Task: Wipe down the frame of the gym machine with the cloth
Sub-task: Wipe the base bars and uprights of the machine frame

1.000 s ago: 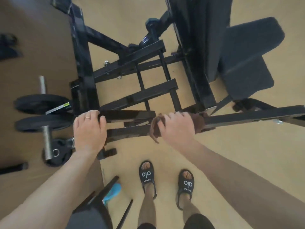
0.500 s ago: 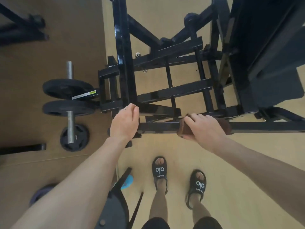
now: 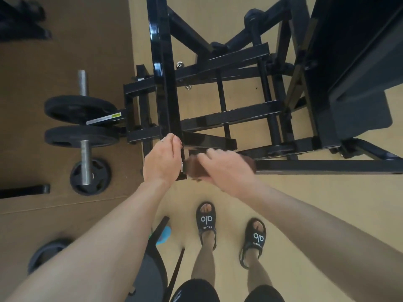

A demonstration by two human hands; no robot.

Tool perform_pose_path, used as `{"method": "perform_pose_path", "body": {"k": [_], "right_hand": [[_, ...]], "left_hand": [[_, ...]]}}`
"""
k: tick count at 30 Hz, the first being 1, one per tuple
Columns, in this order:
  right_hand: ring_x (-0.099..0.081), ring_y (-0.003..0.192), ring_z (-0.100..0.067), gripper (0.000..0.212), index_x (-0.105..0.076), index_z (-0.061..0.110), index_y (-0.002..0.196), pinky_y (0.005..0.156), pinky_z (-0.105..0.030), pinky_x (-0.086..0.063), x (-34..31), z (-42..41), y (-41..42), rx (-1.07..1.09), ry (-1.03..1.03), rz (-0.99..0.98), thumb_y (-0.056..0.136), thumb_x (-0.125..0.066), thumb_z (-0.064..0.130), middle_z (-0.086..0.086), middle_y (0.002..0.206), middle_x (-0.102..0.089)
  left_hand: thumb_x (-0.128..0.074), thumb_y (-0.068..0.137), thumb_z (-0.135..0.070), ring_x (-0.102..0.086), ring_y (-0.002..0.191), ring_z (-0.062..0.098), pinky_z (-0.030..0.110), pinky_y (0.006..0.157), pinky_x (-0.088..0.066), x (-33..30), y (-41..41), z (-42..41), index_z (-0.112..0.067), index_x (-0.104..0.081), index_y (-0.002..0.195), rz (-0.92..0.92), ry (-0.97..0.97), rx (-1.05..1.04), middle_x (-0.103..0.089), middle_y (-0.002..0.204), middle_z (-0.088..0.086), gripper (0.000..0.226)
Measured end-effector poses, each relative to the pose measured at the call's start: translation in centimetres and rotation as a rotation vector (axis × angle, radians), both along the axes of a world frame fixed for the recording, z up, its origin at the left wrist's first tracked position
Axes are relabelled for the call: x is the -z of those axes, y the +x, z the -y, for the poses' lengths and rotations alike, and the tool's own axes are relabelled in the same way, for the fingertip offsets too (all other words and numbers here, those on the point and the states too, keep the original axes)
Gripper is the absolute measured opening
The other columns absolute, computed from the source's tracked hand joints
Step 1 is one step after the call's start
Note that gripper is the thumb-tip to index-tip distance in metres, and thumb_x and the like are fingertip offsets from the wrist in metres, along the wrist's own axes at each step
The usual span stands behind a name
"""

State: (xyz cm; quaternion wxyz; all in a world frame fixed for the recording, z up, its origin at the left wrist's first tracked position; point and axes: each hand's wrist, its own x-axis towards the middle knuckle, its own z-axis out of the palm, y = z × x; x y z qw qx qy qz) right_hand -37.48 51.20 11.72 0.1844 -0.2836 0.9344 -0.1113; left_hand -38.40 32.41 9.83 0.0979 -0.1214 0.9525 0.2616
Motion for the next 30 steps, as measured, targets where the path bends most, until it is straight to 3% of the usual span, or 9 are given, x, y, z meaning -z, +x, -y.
{"method": "perform_pose_path", "body": {"k": [5, 9, 12, 14, 16, 19, 23, 26, 30], "right_hand": [[-0.063, 0.106, -0.018, 0.051, -0.051, 0.024, 0.137, 0.091, -0.033, -0.049, -1.4, -7.2, 0.9, 0.169, 0.189, 0.033, 0.093, -0.07, 0.041, 0.002, 0.122, -0.065], [-0.06, 0.107, -0.021, 0.043, -0.053, 0.022, 0.131, 0.093, -0.036, -0.047, -0.6, 0.8, 0.8, 0.248, 0.166, 0.018, 0.091, -0.069, 0.023, 0.0, 0.115, -0.063], [-0.063, 0.098, -0.023, 0.033, -0.057, 0.018, 0.124, 0.086, -0.036, -0.049, 0.4, 6.9, 0.5, 0.211, 0.068, 0.011, 0.093, -0.068, 0.024, -0.003, 0.107, -0.065], [-0.065, 0.09, -0.023, 0.032, -0.059, 0.018, 0.122, 0.077, -0.034, -0.049, 0.4, 6.7, 0.3, 0.156, -0.005, -0.007, 0.092, -0.069, 0.024, -0.003, 0.102, -0.067], [-0.066, 0.089, -0.022, 0.039, -0.057, 0.02, 0.125, 0.075, -0.034, -0.048, -0.4, 2.8, 0.5, 0.088, -0.026, -0.009, 0.089, -0.072, 0.027, -0.002, 0.102, -0.067], [-0.066, 0.096, -0.017, 0.049, -0.054, 0.024, 0.133, 0.087, -0.033, -0.05, -1.3, -7.0, 0.6, 0.177, 0.127, 0.013, 0.089, -0.073, 0.034, 0.003, 0.11, -0.069], [-0.062, 0.089, -0.014, 0.046, -0.054, 0.024, 0.132, 0.08, -0.027, -0.046, -1.5, -13.0, 1.2, 0.303, 0.322, 0.01, 0.091, -0.07, 0.038, 0.006, 0.103, -0.068], [-0.063, 0.09, -0.017, 0.038, -0.059, 0.023, 0.124, 0.084, -0.032, -0.049, -1.3, -8.6, 1.2, 0.359, 0.267, 0.006, 0.09, -0.072, 0.033, 0.004, 0.099, -0.067], [-0.066, 0.094, -0.022, 0.039, -0.057, 0.021, 0.124, 0.087, -0.037, -0.05, -0.5, 2.1, 0.3, 0.215, 0.089, 0.078, 0.089, -0.071, 0.031, 0.001, 0.103, -0.067]], "left_hand": [[-0.026, 0.109, -0.043, -0.063, 0.082, 0.011, 0.026, 0.07, -0.052, -0.1, 0.0, 0.1, -0.025, -0.062, 0.106, -0.01, 0.036, 0.021, -0.067, 0.093, -0.007, 0.04], [-0.028, 0.109, -0.04, -0.061, 0.076, 0.009, 0.021, 0.061, -0.043, 0.1, -0.1, 0.1, -0.026, -0.061, 0.101, -0.03, 0.033, 0.027, -0.064, 0.087, -0.009, 0.037], [-0.03, 0.109, -0.038, -0.057, 0.071, 0.007, 0.021, 0.06, -0.041, 0.1, -0.2, 0.1, -0.026, -0.058, 0.097, -0.014, 0.026, -0.013, -0.062, 0.084, -0.009, 0.033], [-0.03, 0.109, -0.038, -0.057, 0.071, 0.009, 0.02, 0.059, -0.039, 0.0, -0.2, 0.0, -0.025, -0.058, 0.097, -0.005, -0.011, -0.018, -0.062, 0.085, -0.008, 0.033], [-0.029, 0.11, -0.038, -0.056, 0.072, 0.01, 0.017, 0.058, -0.035, -0.1, 0.0, -0.1, -0.024, -0.059, 0.099, -0.005, -0.037, -0.006, -0.063, 0.087, -0.006, 0.034], [-0.029, 0.109, -0.039, -0.058, 0.078, 0.011, 0.014, 0.061, -0.034, -0.3, 0.1, -0.1, -0.023, -0.061, 0.101, -0.002, -0.028, 0.018, -0.066, 0.092, -0.005, 0.037], [-0.03, 0.108, -0.04, -0.062, 0.086, 0.014, 0.024, 0.071, -0.047, -0.5, 0.1, -0.3, -0.02, -0.065, 0.107, 0.003, -0.011, 0.018, -0.069, 0.098, -0.001, 0.041], [-0.031, 0.108, -0.037, -0.064, 0.086, 0.018, 0.034, 0.078, -0.054, -0.7, 0.0, -0.6, -0.016, -0.066, 0.106, -0.032, -0.002, 0.026, -0.07, 0.096, 0.002, 0.042], [-0.031, 0.109, -0.032, -0.059, 0.079, 0.017, 0.028, 0.068, -0.042, -0.3, -0.1, -0.6, -0.016, -0.061, 0.098, -0.031, -0.05, 0.052, -0.065, 0.088, 0.002, 0.036]]}}
